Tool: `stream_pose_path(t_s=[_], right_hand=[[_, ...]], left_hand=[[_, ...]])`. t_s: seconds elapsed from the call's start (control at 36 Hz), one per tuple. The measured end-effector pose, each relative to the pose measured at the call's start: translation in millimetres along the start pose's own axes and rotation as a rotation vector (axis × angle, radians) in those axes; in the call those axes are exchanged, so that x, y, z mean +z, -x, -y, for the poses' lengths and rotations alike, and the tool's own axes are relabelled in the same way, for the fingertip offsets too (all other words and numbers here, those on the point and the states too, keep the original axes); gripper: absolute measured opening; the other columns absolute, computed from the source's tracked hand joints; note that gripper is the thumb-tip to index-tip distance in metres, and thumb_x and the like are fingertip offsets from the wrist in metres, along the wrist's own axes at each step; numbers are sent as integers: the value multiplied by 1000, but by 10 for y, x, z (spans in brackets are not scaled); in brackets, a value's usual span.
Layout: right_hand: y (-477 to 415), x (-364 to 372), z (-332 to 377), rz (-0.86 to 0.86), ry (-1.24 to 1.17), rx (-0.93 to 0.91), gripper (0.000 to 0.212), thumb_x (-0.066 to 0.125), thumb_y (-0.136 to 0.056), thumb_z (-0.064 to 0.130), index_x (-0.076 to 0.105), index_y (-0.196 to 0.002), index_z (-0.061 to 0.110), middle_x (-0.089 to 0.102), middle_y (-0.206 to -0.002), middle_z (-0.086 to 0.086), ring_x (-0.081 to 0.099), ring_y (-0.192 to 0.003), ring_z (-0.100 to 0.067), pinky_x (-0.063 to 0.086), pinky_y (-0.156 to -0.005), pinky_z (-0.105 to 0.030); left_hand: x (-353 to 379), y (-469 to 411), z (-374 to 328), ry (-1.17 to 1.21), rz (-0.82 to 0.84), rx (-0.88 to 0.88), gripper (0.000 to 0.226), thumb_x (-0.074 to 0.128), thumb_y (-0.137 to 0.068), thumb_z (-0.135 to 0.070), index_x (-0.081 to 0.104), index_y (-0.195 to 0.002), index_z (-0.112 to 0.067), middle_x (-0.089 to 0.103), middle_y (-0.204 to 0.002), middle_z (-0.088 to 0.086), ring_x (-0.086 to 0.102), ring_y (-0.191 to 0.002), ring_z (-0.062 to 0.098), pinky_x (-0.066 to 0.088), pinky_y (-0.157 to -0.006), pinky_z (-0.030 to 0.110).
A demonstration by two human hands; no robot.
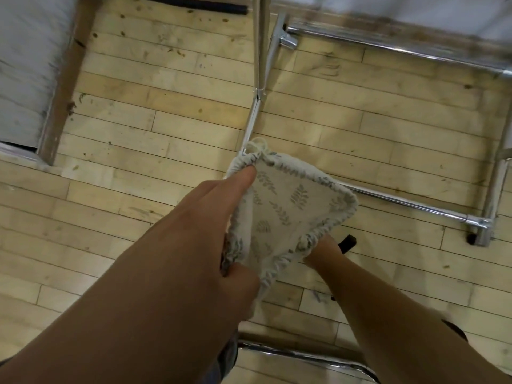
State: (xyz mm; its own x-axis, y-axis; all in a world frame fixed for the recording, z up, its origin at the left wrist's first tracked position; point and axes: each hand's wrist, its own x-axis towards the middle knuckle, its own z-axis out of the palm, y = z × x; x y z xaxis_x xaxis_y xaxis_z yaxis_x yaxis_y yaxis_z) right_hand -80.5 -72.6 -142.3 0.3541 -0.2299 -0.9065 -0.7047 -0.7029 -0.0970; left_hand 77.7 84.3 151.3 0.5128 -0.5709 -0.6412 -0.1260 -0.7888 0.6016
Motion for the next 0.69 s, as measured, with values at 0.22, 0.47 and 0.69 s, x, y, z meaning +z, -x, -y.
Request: stream_pose_path(t_s=[0.22,0.47,0.69], right_hand=[[416,-82,-318,-133,-36,37,48,58,-94,5,39,-138,10,43,-132,-15,45,-116,-29,44,-97,-40],[1170,-245,-744,-322,-365,196,36,57,-93,4,43,-125,12,59,-111,-9,57,-100,-27,55,-83,-40],[1979,-402,-1052,-522,-722,139,31,62,-97,9,41,-119,12,63,-97,-8,66,-80,-22,55,-58,-34]], left_hand=[[-1,71,-380,-195,14,4,98,61,-75,-39,9,-155,-58,36,-104,-44,58,-91,-4,49,-58,6],[7,266,-510,-236,-28,146,93,70,-89,-22,15,-158,-50,36,-129,-25,52,-101,4,46,-59,13],[42,447,-613,-330,25,242,91,67,-91,-17,16,-161,-43,36,-153,-12,52,-116,10,52,-82,20]])
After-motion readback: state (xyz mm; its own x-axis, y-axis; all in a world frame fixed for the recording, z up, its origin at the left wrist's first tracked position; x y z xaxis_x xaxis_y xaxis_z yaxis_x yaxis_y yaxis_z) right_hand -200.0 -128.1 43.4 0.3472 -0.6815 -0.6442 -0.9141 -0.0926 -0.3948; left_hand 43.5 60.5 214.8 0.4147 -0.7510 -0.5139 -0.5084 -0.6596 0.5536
